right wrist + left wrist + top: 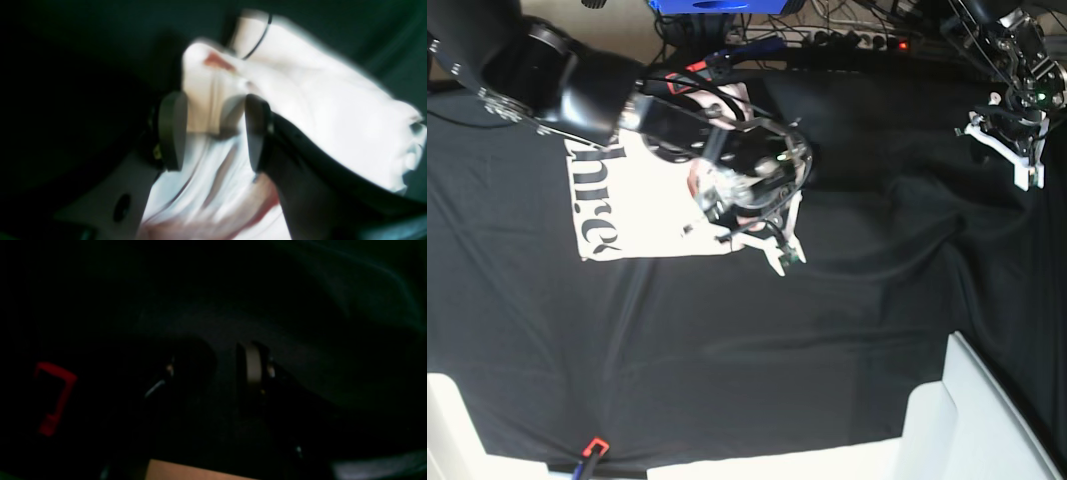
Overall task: Fold the T-shirt properly
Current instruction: 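Move the left gripper to the shirt and grasp the folded bundle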
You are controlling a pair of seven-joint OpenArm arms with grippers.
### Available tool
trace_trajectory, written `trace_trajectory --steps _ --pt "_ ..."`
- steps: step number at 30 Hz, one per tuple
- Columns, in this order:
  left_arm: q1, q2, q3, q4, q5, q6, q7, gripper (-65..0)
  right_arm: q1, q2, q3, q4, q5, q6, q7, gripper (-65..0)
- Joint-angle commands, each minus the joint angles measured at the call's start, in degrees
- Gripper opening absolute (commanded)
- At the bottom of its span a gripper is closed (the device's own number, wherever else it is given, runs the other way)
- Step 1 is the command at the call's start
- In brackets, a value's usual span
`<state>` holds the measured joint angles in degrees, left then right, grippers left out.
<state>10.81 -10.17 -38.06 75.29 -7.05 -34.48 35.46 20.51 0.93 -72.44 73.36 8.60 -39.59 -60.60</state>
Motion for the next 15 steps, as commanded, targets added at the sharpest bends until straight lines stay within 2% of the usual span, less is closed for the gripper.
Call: trace_trajectory --steps 1,3,6,9,15 --pt "-0.39 -1.21 -0.31 1.68 -0.03 0.06 -1.40 -42.0 1.16 -1.50 -0.30 0.09 -2.58 -0.41 -0.19 -38.3" --pt "-0.39 -1.21 -0.31 1.94 -0.12 0.06 -1.40 -42.0 1.07 -3.61 -0.57 -1.76 -8.03 -0.41 -2.30 -38.3" --pt "-0.65 -1.21 -0.31 1.94 -0.12 0.06 -1.40 -42.0 1.07 -5.72 -1.27 -5.63 -12.42 -0.41 -3.45 -37.6" --pt "-0.92 -1.21 -0.13 1.86 -0.12 0.06 -1.40 -42.0 0.98 -6.42 -1.27 -7.91 -12.07 -0.41 -3.18 -31.6" --pt "-1.01 -1.21 0.22 1.68 -0.12 0.06 -1.48 -42.0 0.37 -6.51 -1.27 -8.18 -10.58 -0.41 -1.25 -31.6"
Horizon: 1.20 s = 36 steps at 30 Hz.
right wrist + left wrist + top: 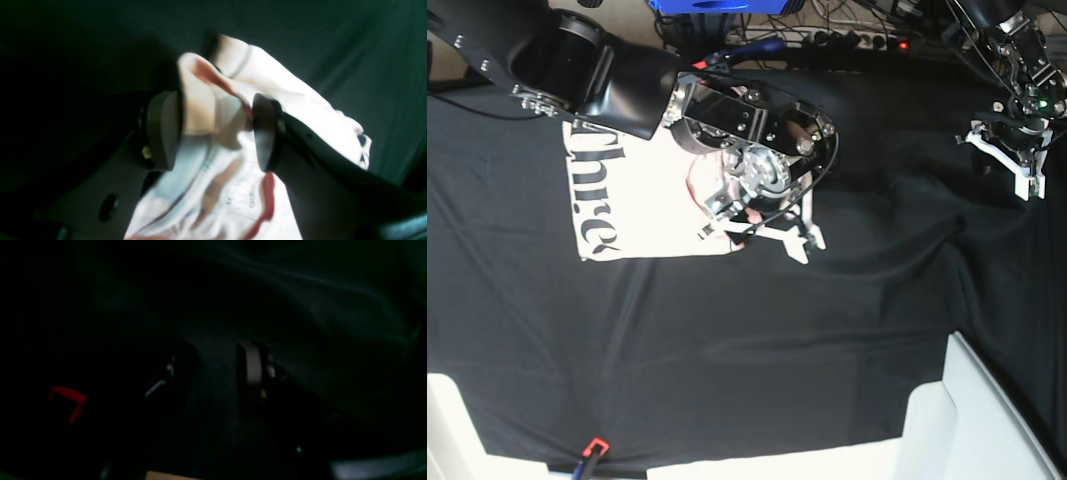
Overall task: Fold the T-shirt properly
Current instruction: 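Move the left gripper to the shirt and grasp the folded bundle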
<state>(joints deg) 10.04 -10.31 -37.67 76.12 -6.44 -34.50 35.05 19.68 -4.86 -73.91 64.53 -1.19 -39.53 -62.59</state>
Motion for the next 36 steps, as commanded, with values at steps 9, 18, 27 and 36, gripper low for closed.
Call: trace_trajectory --steps 9,18,27,36 --pt "-0.24 -1.08 -0.18 0.85 -0.73 0.00 -1.07 -42.0 1.20 -0.81 0.19 0.65 -1.05 -0.47 2.24 -31.8" --pt "-0.24 -1.08 -0.09 0.76 -0.73 0.00 -1.07 -42.0 1.28 -0.98 0.19 -3.74 -0.96 -0.47 6.63 -54.6" --pt "-0.24 -1.08 -0.09 0.76 -0.73 0.00 -1.07 -42.0 1.46 -0.98 0.19 -4.18 -1.05 -0.47 6.63 -65.0" --pt "-0.24 -1.08 -0.09 0.67 -0.73 0.00 -1.07 -42.0 2.78 -0.90 0.46 -1.10 -1.23 -0.47 6.02 -65.0"
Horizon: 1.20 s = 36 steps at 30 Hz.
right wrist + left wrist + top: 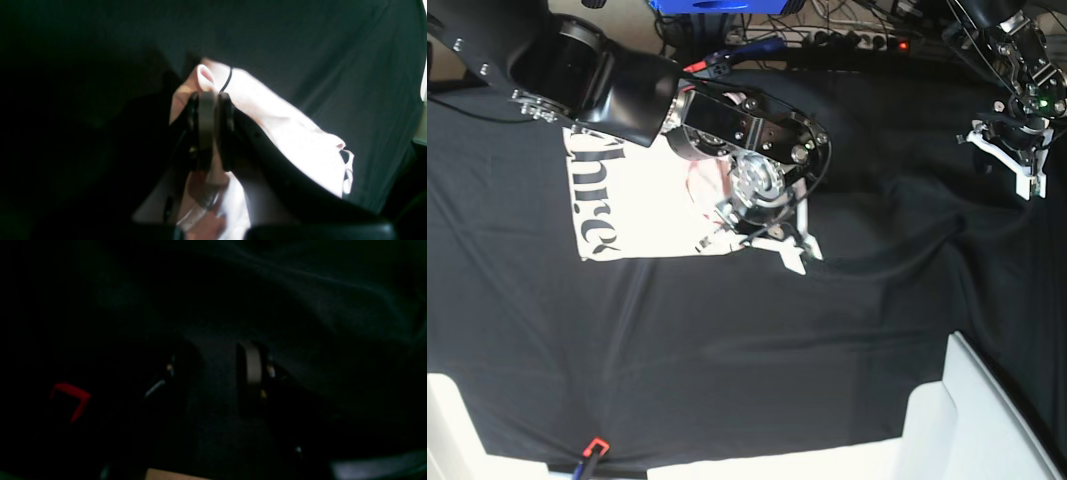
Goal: Fold the T-shirt properly
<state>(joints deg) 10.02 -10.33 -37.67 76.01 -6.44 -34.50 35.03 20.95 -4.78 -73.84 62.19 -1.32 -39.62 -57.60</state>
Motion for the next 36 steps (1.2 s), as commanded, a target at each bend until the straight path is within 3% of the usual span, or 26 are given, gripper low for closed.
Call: trace_trajectory --steps 1,18,20,23,25,29,32,36 --pt "-0.22 -1.06 -0.09 0.78 -0.73 0.00 -1.05 -42.0 1.60 -0.98 0.39 1.67 -1.10 -0.38 0.51 -65.0" --pt "-0.13 -1.06 -0.09 0.78 -0.38 0.00 -0.96 -42.0 3.27 -0.63 0.48 1.76 -1.10 -0.38 1.03 -64.1" --pt "-0.13 -1.06 -0.09 0.78 -0.38 0.00 -0.96 -42.0 2.65 -0.63 0.48 1.76 -1.10 -0.38 1.03 -54.8" --pt "-0.13 -1.06 -0.09 0.78 -0.38 0.00 -0.96 -42.0 1.78 -0.81 0.48 2.20 -1.10 -0.38 0.68 -33.2" --pt "-0.13 -1.06 -0.09 0.78 -0.64 0.00 -0.96 -42.0 1.60 -0.81 0.39 2.29 -1.10 -0.38 0.68 -25.1" --pt "-0.13 -0.97 -0.09 0.78 -0.73 0.00 -0.96 -42.0 1.69 0.69 1.01 9.50 -4.70 -0.38 -0.55 -25.8" --pt "-0.13 -0.18 0.44 0.78 -0.73 0.00 -0.96 -41.8 0.02 2.01 9.27 17.76 -11.03 -0.38 -5.74 -25.4" --pt "0.40 0.17 6.77 1.40 -0.82 -0.09 -0.78 -41.8 -3.76 4.56 21.23 24.53 -14.37 -0.38 -7.06 -25.4"
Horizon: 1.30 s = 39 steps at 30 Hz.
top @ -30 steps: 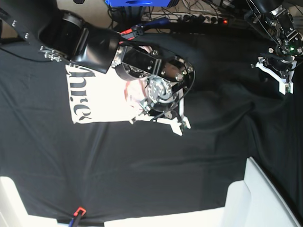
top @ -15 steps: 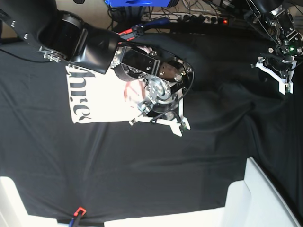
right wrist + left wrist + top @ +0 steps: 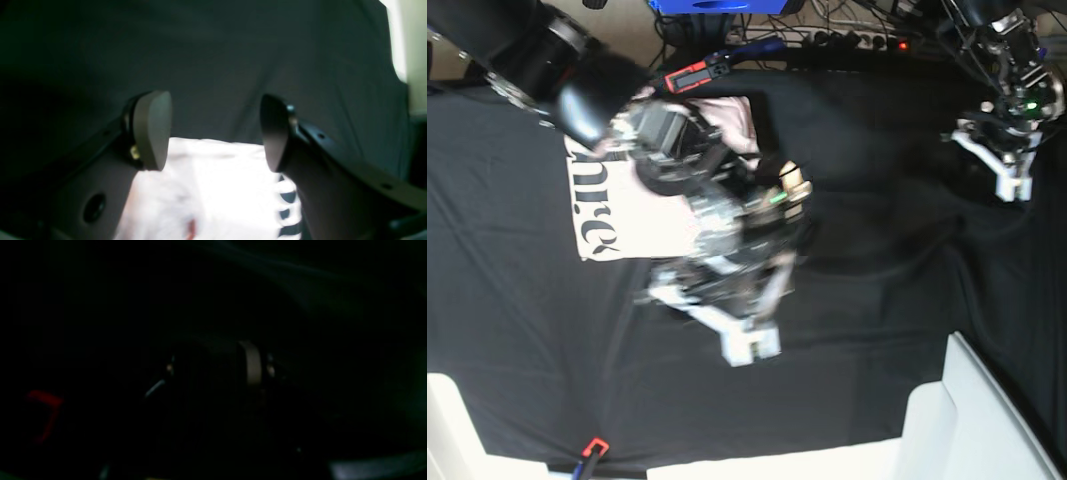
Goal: Fold the T-shirt properly
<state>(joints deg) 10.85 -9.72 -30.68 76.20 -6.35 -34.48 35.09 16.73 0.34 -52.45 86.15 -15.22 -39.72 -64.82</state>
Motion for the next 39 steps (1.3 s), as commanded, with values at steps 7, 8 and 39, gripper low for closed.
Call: trace_trajectory --steps 7,8,39 --pt "-0.79 0.70 13.23 1.20 -6.35 -5.52 -0.85 -41.0 -9.04 5.51 11.08 6.20 -0.56 -0.28 6.14 -25.5" --pt "-0.96 0.88 13.93 1.20 -10.40 -5.52 -0.76 -41.0 -10.36 5.86 12.23 6.20 -0.56 -0.28 6.93 -25.5" --pt "-7.47 1.41 45.40 -10.14 -50.84 -5.52 -0.67 -1.5 -19.68 7.44 22.42 6.11 -0.47 -0.28 9.65 -25.5"
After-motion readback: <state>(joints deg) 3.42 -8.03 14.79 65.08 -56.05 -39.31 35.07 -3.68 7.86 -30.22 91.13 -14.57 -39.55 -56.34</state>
